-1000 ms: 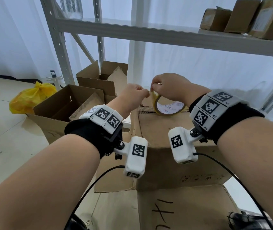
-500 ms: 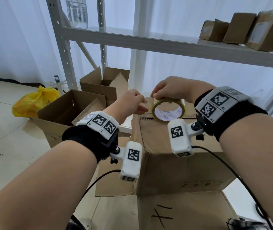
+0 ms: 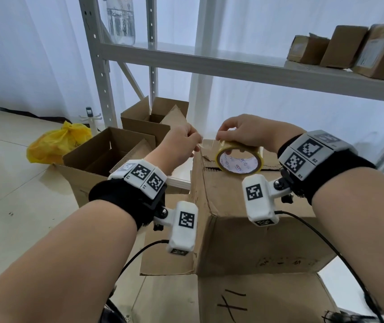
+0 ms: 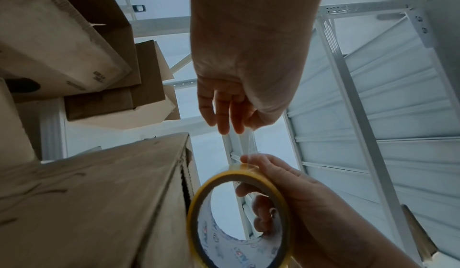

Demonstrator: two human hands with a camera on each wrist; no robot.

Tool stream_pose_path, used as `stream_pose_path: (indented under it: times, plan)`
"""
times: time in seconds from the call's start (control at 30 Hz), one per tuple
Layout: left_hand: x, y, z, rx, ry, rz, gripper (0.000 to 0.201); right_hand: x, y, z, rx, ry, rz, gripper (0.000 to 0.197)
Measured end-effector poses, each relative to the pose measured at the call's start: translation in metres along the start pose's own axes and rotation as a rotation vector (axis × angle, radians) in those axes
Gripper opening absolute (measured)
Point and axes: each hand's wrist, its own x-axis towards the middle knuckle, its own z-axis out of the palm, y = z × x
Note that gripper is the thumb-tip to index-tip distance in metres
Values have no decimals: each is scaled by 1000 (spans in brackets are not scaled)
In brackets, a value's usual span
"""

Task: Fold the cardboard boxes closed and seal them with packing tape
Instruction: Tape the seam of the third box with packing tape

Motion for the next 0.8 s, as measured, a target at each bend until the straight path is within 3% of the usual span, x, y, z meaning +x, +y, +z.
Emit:
stream_pose_path:
  times: [0.23,0.37,0.47,0.63,0.8]
  plan:
    - [-1,-3,3,-74,-9,103,10,-3,7,2,110,139,-38,14]
    - [-3,-21,6,27,-218,13,67,-2,8,10,71,240,-98,12]
    - [-4,-22,13,54,-267,-48,101,1,6,10,-24,251,-132,10]
    - [-5,-32,15,292,-444,-35,69,-5,6,-5,-168,135,-178,8]
    - [-5,-44,16,371,-385,-47,57,-9,8,-7,-334,-24,-130,7]
